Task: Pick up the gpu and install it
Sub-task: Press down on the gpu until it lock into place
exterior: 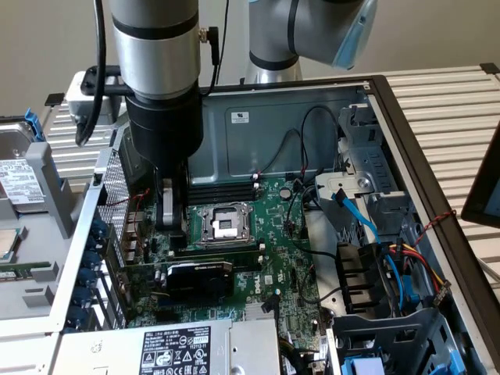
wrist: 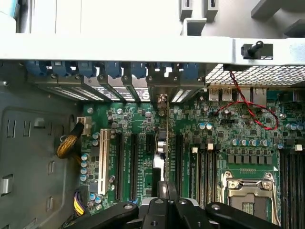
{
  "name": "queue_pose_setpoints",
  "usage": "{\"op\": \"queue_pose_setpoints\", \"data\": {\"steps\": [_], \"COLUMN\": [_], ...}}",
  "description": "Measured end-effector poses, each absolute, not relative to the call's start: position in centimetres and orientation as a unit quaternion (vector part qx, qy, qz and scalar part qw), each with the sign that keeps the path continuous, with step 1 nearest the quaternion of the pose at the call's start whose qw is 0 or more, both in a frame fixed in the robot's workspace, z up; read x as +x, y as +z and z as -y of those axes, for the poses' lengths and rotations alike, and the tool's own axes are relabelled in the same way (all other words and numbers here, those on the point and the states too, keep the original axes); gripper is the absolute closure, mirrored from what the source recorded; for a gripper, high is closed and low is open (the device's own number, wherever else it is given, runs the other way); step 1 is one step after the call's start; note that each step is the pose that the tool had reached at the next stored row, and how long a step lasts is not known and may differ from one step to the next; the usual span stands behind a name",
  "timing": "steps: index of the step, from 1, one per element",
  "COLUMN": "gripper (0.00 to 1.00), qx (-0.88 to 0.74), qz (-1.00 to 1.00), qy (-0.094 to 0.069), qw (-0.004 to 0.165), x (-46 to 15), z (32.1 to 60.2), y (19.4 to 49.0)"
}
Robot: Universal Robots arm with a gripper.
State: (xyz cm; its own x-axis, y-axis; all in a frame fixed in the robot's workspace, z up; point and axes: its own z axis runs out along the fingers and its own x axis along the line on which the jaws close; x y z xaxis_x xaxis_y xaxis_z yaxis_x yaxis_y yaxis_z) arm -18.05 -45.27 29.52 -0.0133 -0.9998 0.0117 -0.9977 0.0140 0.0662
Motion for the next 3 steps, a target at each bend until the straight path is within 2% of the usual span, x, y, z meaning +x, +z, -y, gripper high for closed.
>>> {"op": "queue_pose_setpoints", "data": {"steps": [3], "gripper": [0.89], "qx": [0.702], "qz": [0.712], "qy": [-0.019], "qw": [0.027], "x": [-18.05], "z": [45.27], "y": [29.52]}}
